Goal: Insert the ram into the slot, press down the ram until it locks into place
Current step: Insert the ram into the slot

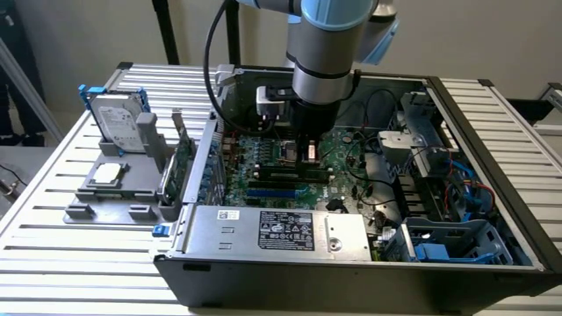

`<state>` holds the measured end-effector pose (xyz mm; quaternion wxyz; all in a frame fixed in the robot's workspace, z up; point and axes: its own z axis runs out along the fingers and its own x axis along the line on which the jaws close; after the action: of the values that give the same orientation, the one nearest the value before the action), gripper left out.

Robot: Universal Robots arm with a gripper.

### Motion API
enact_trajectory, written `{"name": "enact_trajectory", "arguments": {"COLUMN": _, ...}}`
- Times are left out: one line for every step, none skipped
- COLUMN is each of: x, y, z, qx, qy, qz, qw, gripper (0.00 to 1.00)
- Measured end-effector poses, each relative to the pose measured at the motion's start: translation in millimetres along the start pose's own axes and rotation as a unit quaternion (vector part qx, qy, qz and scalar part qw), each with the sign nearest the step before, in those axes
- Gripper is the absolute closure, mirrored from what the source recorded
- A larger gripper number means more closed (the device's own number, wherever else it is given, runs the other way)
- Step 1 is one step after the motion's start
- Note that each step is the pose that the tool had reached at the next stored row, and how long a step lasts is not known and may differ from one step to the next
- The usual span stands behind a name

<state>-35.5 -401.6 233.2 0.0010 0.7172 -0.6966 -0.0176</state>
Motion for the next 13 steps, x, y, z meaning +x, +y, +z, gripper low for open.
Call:
{"name": "enact_trajectory", "arguments": {"x": -0.1, "y": 0.9, "z": -2.5, "qx": 0.0, "qy": -0.0006, "qz": 0.0, "qw": 1.0, "gripper": 0.78}}
{"name": "enact_trajectory", "arguments": {"x": -0.1, "y": 1.6, "z": -5.8, "qx": 0.0, "qy": -0.001, "qz": 0.0, "qw": 1.0, "gripper": 0.78}}
{"name": "enact_trajectory", "arguments": {"x": -0.3, "y": 2.2, "z": -9.3, "qx": 0.0, "qy": -0.0013, "qz": 0.0, "qw": 1.0, "gripper": 0.78}}
{"name": "enact_trajectory", "arguments": {"x": -0.3, "y": 2.7, "z": -12.5, "qx": 0.0, "qy": -0.0013, "qz": 0.0, "qw": 1.0, "gripper": 0.78}}
{"name": "enact_trajectory", "arguments": {"x": -0.5, "y": 3.3, "z": -15.0, "qx": 0.0, "qy": -0.0015, "qz": 0.0, "qw": 1.0, "gripper": 0.81}}
{"name": "enact_trajectory", "arguments": {"x": -0.5, "y": 4.2, "z": -16.2, "qx": 0.0, "qy": -0.0015, "qz": 0.0, "qw": 1.0, "gripper": 0.81}}
{"name": "enact_trajectory", "arguments": {"x": -0.5, "y": 5.2, "z": -16.3, "qx": 0.0, "qy": -0.0019, "qz": 0.0, "qw": 1.0, "gripper": 0.89}}
{"name": "enact_trajectory", "arguments": {"x": -0.6, "y": 6.0, "z": -16.2, "qx": 0.0001, "qy": -0.002, "qz": 0.0, "qw": 1.0, "gripper": 0.89}}
{"name": "enact_trajectory", "arguments": {"x": -0.6, "y": 6.0, "z": -16.2, "qx": 0.0001, "qy": -0.002, "qz": 0.0, "qw": 1.0, "gripper": 0.89}}
{"name": "enact_trajectory", "arguments": {"x": -0.6, "y": 6.0, "z": -16.2, "qx": 0.0001, "qy": -0.002, "qz": 0.0, "qw": 1.0, "gripper": 0.89}}
{"name": "enact_trajectory", "arguments": {"x": -0.5, "y": 6.0, "z": -16.3, "qx": 0.0, "qy": -0.0019, "qz": 0.0, "qw": 1.0, "gripper": 0.89}}
{"name": "enact_trajectory", "arguments": {"x": -0.6, "y": 6.0, "z": -16.3, "qx": 0.0, "qy": -0.0019, "qz": 0.0, "qw": 1.0, "gripper": 0.89}}
{"name": "enact_trajectory", "arguments": {"x": -0.5, "y": 6.1, "z": -16.3, "qx": 0.0, "qy": -0.0019, "qz": 0.0, "qw": 1.0, "gripper": 0.89}}
